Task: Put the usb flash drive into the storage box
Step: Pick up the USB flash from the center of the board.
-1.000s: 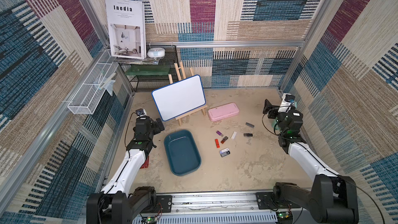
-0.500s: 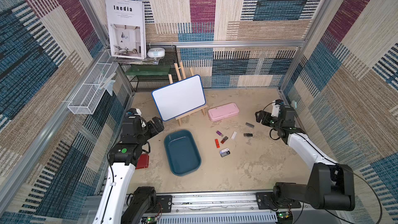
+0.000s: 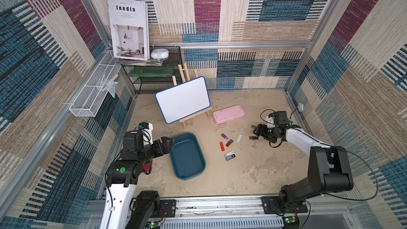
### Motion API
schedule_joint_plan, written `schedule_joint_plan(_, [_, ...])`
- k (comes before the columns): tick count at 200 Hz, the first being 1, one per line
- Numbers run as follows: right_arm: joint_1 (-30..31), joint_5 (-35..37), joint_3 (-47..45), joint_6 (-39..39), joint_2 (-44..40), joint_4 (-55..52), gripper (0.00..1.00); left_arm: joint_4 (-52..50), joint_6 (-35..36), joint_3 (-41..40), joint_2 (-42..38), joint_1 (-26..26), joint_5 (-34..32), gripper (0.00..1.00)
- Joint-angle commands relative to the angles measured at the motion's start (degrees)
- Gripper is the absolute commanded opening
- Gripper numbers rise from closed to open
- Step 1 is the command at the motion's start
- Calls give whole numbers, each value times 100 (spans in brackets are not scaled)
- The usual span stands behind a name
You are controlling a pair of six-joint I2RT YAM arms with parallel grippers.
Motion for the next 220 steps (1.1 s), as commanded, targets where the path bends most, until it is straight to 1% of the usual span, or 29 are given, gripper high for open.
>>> schedule_joint_plan(1, [112, -35, 99, 171, 166, -188, 75, 162, 63, -54, -71, 4, 176, 92])
schedule_joint_plan(54, [311, 36, 279, 322, 546, -288, 68, 161, 32, -55, -17, 8, 177, 91])
schedule_joint_plan(105, [358, 217, 473, 308, 886, -341, 67, 156, 29, -62, -19, 7, 200, 91])
schedule_joint_plan(141, [365, 477, 819, 145, 1296, -476, 67, 161, 15, -58, -37, 8, 169, 91])
schedule_joint_plan(166, [478, 578, 1186, -115, 1568, -765, 63, 156, 14, -57, 2, 0, 163, 91])
schedule_joint_plan(183, [648, 860, 1349, -257, 1621, -1011, 62, 154, 12, -67, 17, 2, 173, 91])
schedule_joint_plan(220, [942, 1588, 1283, -356, 1477, -1289, 60, 160, 6, -68, 19, -1, 171, 91])
